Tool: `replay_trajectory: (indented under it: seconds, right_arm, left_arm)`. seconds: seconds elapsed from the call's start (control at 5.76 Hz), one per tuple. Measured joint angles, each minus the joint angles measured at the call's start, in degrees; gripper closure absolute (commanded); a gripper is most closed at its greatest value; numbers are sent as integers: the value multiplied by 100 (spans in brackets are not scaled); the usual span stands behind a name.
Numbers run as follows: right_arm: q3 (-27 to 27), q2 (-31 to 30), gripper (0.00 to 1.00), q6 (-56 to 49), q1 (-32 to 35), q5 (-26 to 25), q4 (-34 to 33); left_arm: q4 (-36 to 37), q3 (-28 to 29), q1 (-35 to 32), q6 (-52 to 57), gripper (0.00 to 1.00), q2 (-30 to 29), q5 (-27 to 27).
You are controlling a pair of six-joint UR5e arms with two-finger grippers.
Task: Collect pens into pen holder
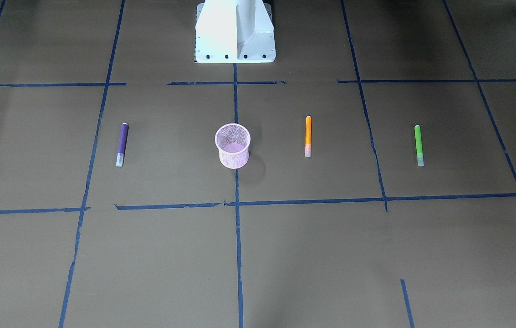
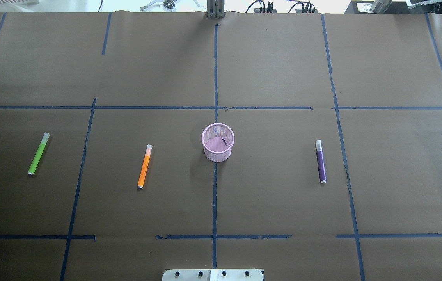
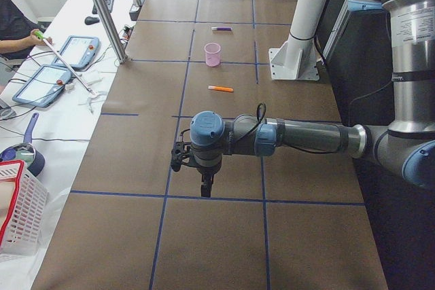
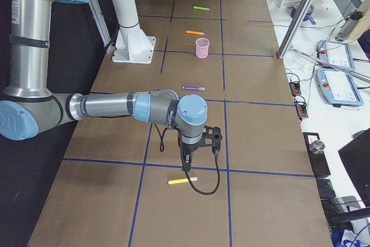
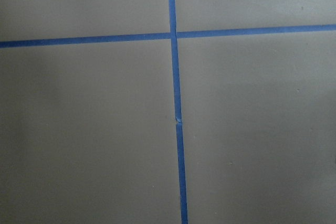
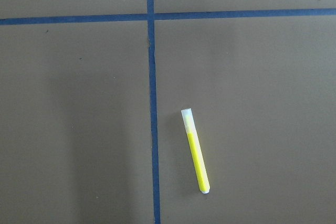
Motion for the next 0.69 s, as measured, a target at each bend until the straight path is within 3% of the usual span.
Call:
replay_trajectory:
  seconds: [0.69]
  right_arm:
    - [85,-87,0,52,-9,85,16]
  left_arm:
    - [-57,-126,7,-17,0,157,-19]
